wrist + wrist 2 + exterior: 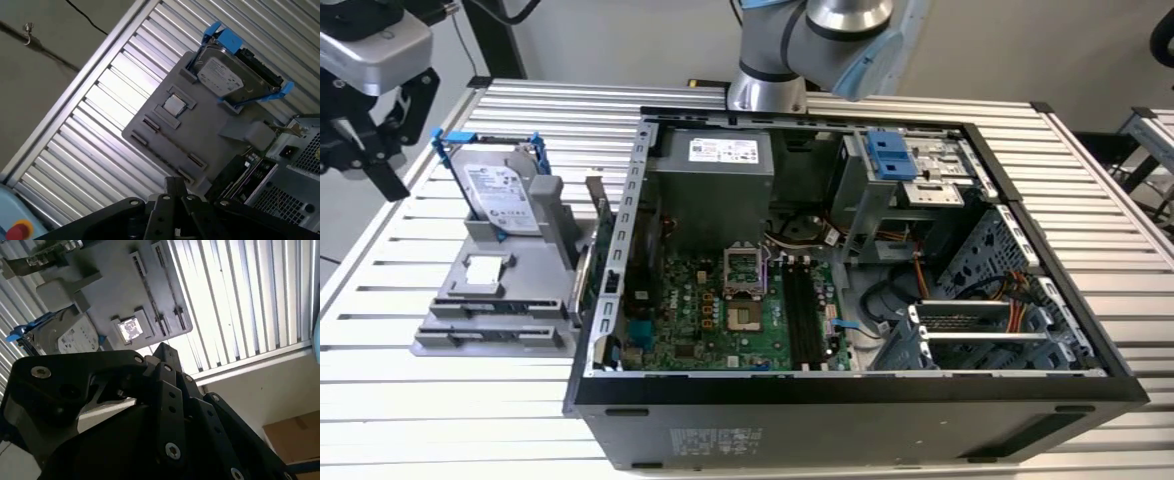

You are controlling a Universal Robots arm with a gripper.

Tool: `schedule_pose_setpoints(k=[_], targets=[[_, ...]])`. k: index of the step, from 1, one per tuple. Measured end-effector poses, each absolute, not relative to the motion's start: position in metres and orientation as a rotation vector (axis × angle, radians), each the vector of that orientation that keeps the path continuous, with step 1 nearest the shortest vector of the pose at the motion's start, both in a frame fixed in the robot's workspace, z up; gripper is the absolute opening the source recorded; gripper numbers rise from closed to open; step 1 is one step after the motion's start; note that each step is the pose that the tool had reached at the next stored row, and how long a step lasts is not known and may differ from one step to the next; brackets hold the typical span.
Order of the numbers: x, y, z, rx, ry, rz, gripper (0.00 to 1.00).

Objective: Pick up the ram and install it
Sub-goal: 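Pick up the ram and move it above insertion slot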

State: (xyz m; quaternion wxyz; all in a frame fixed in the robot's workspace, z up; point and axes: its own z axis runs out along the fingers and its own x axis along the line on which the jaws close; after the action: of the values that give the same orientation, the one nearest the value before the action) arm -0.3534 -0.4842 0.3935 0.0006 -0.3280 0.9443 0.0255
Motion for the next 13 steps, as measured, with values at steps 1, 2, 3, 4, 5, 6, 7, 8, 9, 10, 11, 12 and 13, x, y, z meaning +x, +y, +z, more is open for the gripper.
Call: schedule_pose_setpoints(k=[1, 2, 3, 4, 5, 6, 7, 8, 9, 10, 11, 12, 13], targets=[[-0.3534, -0.4843, 0.3935, -1.057, 2.956, 0.08, 0.0], [-0.3534, -0.4843, 0.3934, -1.083, 2.947, 0.08, 0.0], [-0.3534, -0.4843, 0.3934, -1.111, 2.937, 0.08, 0.0], [-0.3534, -0.4843, 0.3934, -1.137, 2.928, 0.08, 0.0], [-0.3534, -0.4843, 0.3934, -1.166, 2.917, 0.08, 0.0], [-0.3534, -0.4843, 0.3934, -1.19, 2.908, 0.08, 0.0], [-0.3534, -0.4843, 0.3934, -1.217, 2.897, 0.08, 0.0], [-0.3534, -0.4843, 0.3934, -1.243, 2.887, 0.08, 0.0], [-0.3534, -0.4843, 0.3935, -1.27, 2.876, 0.08, 0.0], [-0.3534, -0.4843, 0.3934, -1.322, 2.853, 0.08, 0.0], [-0.3534, -0.4843, 0.3935, -1.348, 2.841, 0.08, 0.0], [-0.3534, -0.4843, 0.3934, -1.375, 2.829, 0.08, 0.0], [-0.3534, -0.4843, 0.3934, -1.402, 2.816, 0.08, 0.0]])
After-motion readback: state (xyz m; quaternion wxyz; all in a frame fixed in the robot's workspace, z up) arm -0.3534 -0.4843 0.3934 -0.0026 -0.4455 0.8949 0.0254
